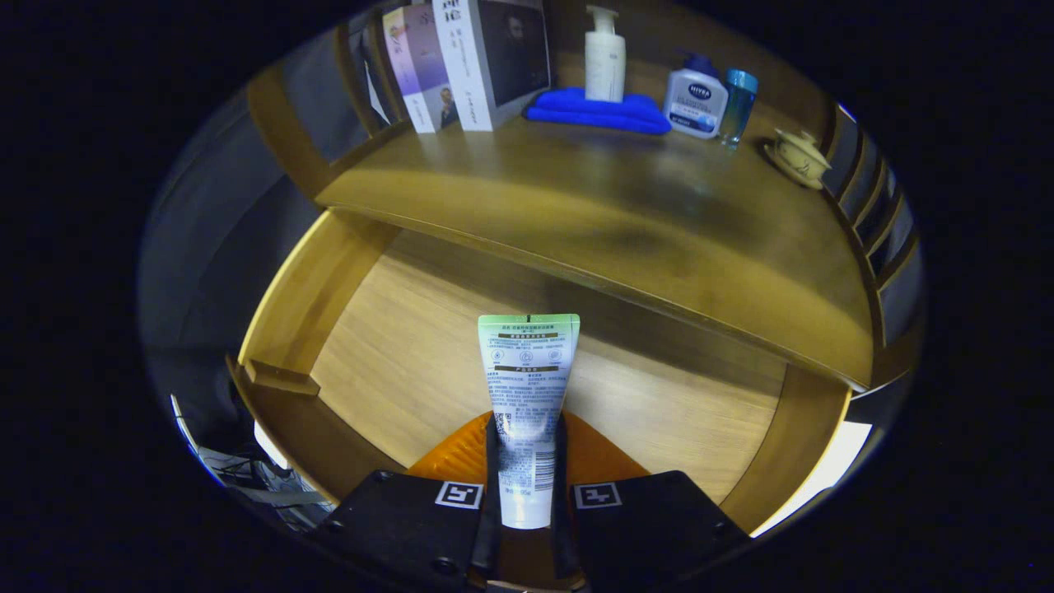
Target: Pull open the drawer, take out the items inside it, and place them on the countertop above the cabinet.
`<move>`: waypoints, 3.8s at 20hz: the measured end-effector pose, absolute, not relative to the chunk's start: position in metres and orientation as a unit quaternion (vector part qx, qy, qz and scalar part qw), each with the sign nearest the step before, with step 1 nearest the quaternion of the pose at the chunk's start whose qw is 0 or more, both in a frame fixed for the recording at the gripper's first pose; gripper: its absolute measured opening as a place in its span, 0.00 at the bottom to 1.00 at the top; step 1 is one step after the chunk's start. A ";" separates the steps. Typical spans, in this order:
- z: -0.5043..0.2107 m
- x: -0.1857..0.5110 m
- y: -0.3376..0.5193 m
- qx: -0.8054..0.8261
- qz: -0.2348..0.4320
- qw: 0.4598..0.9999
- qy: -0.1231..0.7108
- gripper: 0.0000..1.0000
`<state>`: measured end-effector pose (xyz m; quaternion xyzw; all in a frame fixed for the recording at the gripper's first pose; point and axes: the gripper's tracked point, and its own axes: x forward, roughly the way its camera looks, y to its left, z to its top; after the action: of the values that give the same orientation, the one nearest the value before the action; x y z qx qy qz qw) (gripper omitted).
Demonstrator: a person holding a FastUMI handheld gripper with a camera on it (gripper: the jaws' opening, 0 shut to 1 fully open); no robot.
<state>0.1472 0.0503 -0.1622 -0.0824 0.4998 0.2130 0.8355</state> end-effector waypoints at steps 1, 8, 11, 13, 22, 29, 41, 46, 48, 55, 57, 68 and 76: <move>-0.152 0.143 0.049 -0.078 0.218 0.839 0.492 0.26; -0.084 0.148 0.028 -0.050 0.223 0.874 0.429 0.26; -0.060 0.175 0.016 -0.037 0.201 0.889 0.409 0.26; -0.050 0.197 0.007 -0.027 0.180 0.898 0.399 0.26; -0.050 0.278 0.008 0.057 0.127 0.896 0.422 0.26; -0.076 0.323 0.019 0.105 0.101 0.882 0.448 0.27; -0.097 0.353 0.025 0.167 0.089 0.869 0.458 0.34; -0.096 0.351 0.030 0.172 0.102 0.876 0.438 0.52; -0.090 0.346 0.027 0.163 0.104 0.885 0.424 0.63; -0.036 0.297 0.016 0.091 0.112 0.944 0.297 0.98; -0.016 0.270 0.013 0.073 0.109 0.961 0.245 0.98; 0.030 0.114 0.017 0.029 0.086 0.995 0.049 0.98; -0.016 0.037 0.036 0.026 0.065 0.998 0.005 0.98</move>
<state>0.0368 0.0356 -0.0159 0.0256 0.0053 0.0649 0.9976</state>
